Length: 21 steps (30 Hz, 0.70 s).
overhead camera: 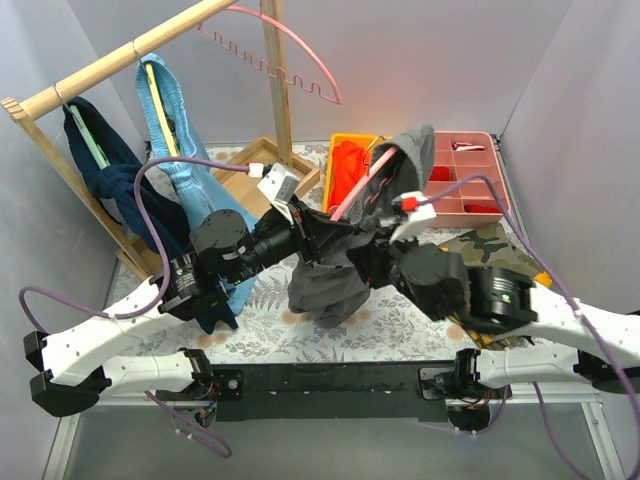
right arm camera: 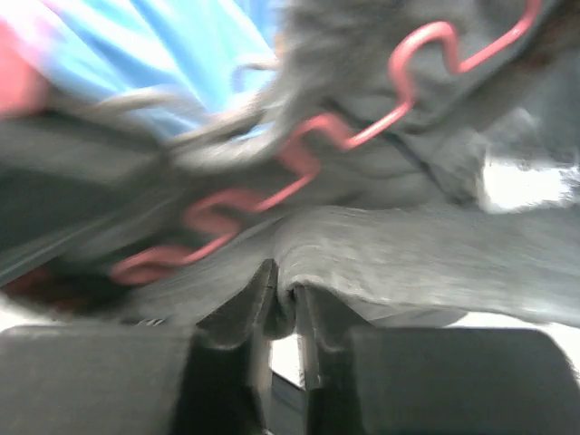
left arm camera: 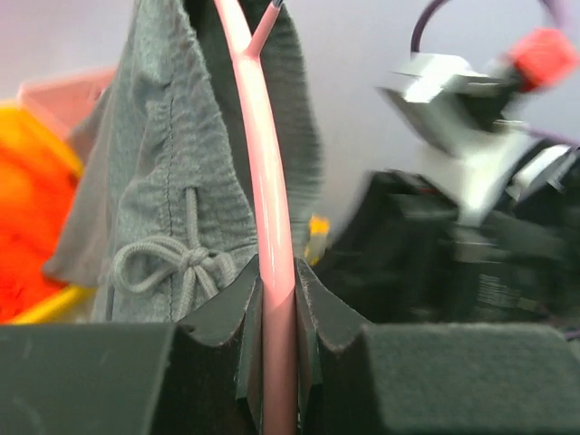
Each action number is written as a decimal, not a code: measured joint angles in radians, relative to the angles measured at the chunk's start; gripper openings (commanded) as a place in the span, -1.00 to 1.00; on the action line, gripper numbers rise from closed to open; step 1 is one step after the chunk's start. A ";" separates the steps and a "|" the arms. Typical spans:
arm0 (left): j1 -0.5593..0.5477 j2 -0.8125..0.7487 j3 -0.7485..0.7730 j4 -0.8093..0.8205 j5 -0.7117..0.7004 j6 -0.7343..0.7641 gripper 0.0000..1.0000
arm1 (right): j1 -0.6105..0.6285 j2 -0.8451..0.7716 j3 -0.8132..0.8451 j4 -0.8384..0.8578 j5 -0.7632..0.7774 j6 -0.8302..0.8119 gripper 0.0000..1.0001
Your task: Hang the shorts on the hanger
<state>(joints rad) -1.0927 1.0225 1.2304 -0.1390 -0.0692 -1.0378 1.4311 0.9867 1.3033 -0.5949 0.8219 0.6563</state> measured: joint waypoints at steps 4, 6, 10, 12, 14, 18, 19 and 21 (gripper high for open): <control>0.039 0.017 0.027 -0.222 0.008 -0.033 -1.00 | -0.247 0.008 -0.153 0.059 -0.281 -0.040 -0.01; 0.103 0.025 0.013 -0.296 0.057 -0.050 -1.00 | -0.325 0.021 -0.175 0.059 -0.380 -0.064 0.19; 0.235 0.018 -0.072 -0.350 0.132 -0.066 -1.00 | -0.375 0.029 -0.176 0.079 -0.497 -0.105 0.36; 0.267 0.022 -0.095 -0.380 0.161 -0.067 -1.00 | -0.377 0.018 -0.176 0.073 -0.503 -0.121 0.40; 0.279 0.027 -0.096 -0.388 0.181 -0.067 -1.00 | -0.404 0.002 -0.176 0.065 -0.499 -0.140 0.43; 0.287 0.023 -0.096 -0.385 0.224 -0.065 -1.00 | -0.557 -0.032 -0.176 0.074 -0.515 -0.200 0.41; 0.288 0.021 -0.096 -0.385 0.233 -0.064 -1.00 | -0.613 -0.034 -0.176 0.086 -0.543 -0.224 0.41; 0.292 0.018 -0.095 -0.385 0.250 -0.063 -1.00 | -0.672 -0.024 -0.187 0.131 -0.586 -0.263 0.38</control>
<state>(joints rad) -0.8009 1.0409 1.1351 -0.5240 0.1810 -1.1011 0.7593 0.9623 1.1164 -0.4641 0.2356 0.3935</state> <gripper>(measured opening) 0.134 0.708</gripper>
